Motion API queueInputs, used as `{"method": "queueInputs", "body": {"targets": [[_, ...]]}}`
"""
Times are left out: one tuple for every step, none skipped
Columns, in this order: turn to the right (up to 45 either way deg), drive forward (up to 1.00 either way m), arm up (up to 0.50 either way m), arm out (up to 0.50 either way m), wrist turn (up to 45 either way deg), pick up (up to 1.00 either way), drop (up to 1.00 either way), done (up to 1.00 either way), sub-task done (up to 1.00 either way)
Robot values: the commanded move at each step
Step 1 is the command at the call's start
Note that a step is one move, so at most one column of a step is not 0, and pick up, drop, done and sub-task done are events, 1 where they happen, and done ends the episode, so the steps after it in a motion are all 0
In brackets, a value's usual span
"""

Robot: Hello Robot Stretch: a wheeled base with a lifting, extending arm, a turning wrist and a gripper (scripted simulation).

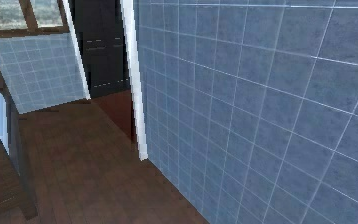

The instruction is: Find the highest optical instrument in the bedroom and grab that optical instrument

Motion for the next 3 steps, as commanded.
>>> {"method": "queueInputs", "body": {"targets": [[0.0,0.0,0.0,0.0,45.0,0.0,0.0,0.0,0.0],[0.0,0.0,0.0,0.0,45.0,0.0,0.0,0.0,0.0],[0.0,0.0,0.0,0.0,24.0,0.0,0.0,0.0,0.0]]}}
